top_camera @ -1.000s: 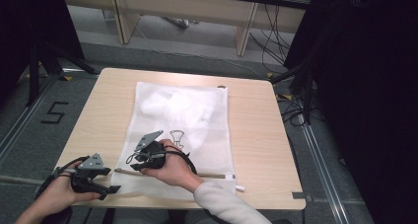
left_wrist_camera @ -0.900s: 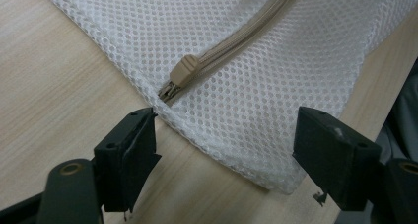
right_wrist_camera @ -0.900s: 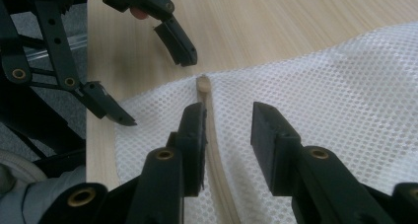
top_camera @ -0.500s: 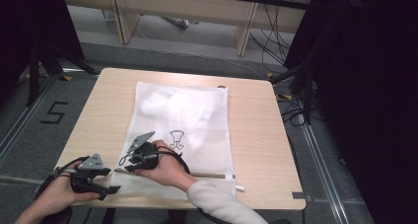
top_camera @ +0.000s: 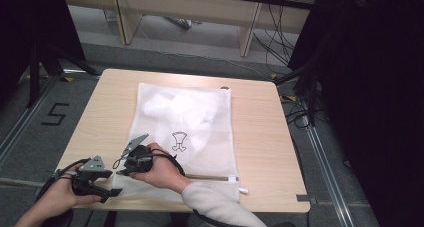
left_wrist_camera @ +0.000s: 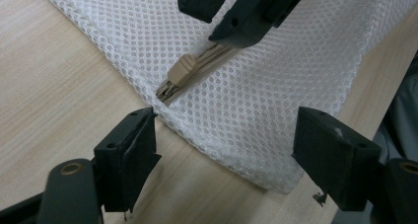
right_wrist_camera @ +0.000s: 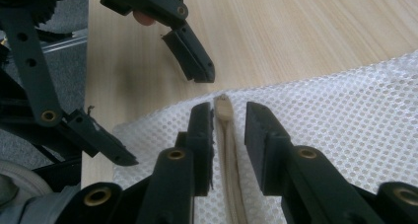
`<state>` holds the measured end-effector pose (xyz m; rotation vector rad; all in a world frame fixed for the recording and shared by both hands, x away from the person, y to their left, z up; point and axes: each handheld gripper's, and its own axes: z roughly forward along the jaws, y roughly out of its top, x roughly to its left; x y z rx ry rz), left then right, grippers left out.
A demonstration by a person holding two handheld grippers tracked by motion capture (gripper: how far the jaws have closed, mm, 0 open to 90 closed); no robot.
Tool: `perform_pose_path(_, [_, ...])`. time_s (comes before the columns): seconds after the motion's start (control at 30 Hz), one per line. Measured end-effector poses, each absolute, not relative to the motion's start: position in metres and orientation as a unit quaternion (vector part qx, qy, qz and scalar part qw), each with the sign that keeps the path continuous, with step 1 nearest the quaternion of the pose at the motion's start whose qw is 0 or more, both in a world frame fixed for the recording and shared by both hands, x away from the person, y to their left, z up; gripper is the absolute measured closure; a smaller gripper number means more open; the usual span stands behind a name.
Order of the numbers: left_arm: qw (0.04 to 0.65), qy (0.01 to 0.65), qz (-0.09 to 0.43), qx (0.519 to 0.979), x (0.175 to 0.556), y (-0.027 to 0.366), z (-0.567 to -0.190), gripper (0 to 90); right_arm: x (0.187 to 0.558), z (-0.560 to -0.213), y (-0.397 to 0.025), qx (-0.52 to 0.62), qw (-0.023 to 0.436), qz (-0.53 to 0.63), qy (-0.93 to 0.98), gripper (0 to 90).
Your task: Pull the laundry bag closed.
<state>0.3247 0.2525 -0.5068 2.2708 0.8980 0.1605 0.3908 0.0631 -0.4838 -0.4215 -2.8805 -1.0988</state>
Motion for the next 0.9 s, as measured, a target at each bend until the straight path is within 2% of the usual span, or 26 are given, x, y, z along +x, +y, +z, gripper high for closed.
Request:
perform_pose_path(0.47, [0.337,0.336,0.056,0.878,0.325,0.254,-0.506,23.8,0.393,-0.492,0.078,-0.135,0.023,-0.348,-0.927,75.7])
perform_pose_path(0.73, [0.337,0.334,0.054,0.878,0.326,0.254,-0.506,23.7,0.394,-0.497,0.08,-0.133,0.025,-0.334,-0.933,80.8])
perform_pose_path(0.9, [0.339,0.352,0.045,0.871,0.325,0.254,-0.507,24.0,0.392,-0.495,0.079,-0.13,0.02,-0.341,-0.931,81.4])
